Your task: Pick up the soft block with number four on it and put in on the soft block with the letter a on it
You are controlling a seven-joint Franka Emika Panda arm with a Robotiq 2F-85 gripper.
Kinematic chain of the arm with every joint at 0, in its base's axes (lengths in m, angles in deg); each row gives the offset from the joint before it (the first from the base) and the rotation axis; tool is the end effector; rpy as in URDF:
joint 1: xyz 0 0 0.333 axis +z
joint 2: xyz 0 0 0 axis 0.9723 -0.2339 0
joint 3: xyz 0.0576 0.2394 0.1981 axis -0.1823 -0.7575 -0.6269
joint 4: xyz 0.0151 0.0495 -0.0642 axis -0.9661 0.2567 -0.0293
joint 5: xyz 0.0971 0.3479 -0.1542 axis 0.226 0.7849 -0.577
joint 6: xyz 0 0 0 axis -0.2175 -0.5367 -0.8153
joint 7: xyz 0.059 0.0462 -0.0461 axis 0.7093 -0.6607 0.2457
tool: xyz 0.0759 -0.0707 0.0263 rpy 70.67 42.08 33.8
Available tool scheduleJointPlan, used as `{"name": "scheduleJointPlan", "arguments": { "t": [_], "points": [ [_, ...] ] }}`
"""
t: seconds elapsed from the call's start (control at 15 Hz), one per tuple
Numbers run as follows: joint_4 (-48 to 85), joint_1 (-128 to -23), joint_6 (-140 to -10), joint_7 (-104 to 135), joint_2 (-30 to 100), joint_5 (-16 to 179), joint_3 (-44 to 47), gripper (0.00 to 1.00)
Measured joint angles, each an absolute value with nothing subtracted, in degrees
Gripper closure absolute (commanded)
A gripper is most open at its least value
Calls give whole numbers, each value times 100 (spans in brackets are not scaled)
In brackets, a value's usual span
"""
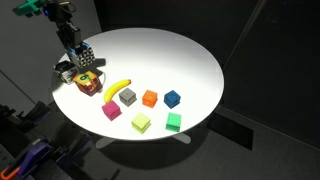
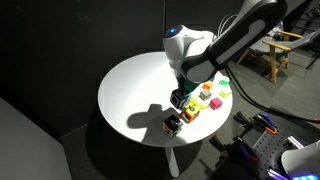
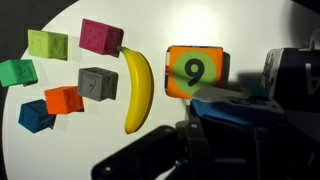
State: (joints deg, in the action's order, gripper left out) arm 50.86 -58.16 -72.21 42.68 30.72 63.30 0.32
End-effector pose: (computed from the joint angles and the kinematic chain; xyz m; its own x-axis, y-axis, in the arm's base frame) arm 0.5178 0.1388 0.2078 0.9945 -0.0114 -0.1041 0.0229 -0.9466 0.3217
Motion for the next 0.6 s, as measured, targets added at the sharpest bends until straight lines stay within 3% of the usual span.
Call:
{"name": "scheduleJointPlan", "arguments": {
  "t": [0.6],
  "points": [
    [5422,-5812,-7517,4283,3250,6265,-341,98]
  ]
}}
